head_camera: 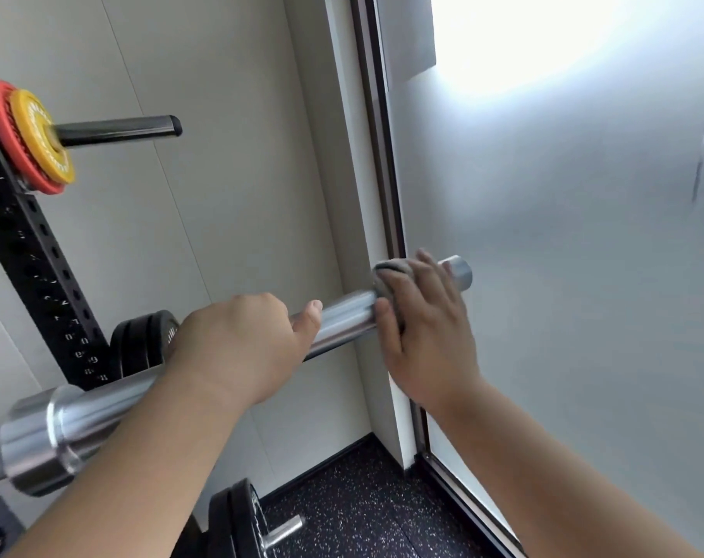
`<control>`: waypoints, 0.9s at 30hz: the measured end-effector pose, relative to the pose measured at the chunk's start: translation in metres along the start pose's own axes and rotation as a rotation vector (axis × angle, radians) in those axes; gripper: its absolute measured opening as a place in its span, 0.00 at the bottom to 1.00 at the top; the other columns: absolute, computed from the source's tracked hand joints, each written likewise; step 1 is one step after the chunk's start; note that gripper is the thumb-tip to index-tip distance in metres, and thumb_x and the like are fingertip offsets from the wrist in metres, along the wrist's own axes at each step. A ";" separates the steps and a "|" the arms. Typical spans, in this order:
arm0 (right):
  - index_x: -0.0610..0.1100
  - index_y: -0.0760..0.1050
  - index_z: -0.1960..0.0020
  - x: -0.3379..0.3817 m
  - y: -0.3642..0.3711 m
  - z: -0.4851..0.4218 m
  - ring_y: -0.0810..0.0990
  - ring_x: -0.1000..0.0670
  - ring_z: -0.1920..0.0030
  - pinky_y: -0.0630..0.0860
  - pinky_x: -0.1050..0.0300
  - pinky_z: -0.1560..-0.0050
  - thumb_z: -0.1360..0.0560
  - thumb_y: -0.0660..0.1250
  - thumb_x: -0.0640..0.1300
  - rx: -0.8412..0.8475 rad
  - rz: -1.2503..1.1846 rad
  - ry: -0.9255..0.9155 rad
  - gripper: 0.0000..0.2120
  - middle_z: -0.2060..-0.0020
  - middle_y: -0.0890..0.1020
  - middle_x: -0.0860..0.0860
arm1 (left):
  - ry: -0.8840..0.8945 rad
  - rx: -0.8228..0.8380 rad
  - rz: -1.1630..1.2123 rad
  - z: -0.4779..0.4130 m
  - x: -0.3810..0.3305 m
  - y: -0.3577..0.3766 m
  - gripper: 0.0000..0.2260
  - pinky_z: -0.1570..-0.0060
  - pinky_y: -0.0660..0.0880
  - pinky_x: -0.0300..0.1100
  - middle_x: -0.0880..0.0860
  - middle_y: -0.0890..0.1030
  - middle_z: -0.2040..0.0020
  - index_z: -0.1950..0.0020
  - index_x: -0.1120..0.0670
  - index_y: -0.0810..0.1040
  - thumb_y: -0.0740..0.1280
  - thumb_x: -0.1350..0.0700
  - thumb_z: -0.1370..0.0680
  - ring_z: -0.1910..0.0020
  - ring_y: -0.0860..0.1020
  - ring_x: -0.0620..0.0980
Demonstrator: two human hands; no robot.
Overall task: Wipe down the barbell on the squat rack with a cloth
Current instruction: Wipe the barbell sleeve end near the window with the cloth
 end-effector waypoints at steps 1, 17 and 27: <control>0.45 0.79 0.35 0.007 -0.002 0.003 0.74 0.43 0.29 0.62 0.41 0.23 0.17 0.57 0.51 0.032 0.005 -0.095 0.18 0.35 0.80 0.51 | 0.011 -0.085 -0.052 0.006 -0.003 -0.001 0.30 0.60 0.75 0.45 0.51 0.76 0.66 0.62 0.53 0.70 0.43 0.31 0.20 0.63 0.77 0.56; 0.53 0.82 0.46 -0.039 -0.022 -0.037 0.80 0.44 0.40 0.58 0.40 0.20 0.18 0.54 0.54 0.133 0.128 0.201 0.18 0.46 0.85 0.53 | -0.011 -0.343 0.111 0.023 0.016 -0.016 0.22 0.66 0.71 0.44 0.49 0.76 0.70 0.63 0.52 0.71 0.56 0.37 0.19 0.68 0.76 0.55; 0.51 0.80 0.40 0.019 -0.007 -0.015 0.80 0.47 0.42 0.65 0.44 0.26 0.17 0.54 0.51 0.227 0.094 -0.148 0.17 0.44 0.83 0.55 | 0.048 -0.252 -0.030 0.042 0.006 0.003 0.21 0.71 0.67 0.43 0.52 0.75 0.71 0.64 0.50 0.67 0.46 0.39 0.20 0.72 0.76 0.57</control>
Point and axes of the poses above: each hand's wrist, its own z-axis away from the middle knuckle, its own y-axis out of the palm, x = y × z, the point moved 3 cm from there along -z, towards the middle knuckle
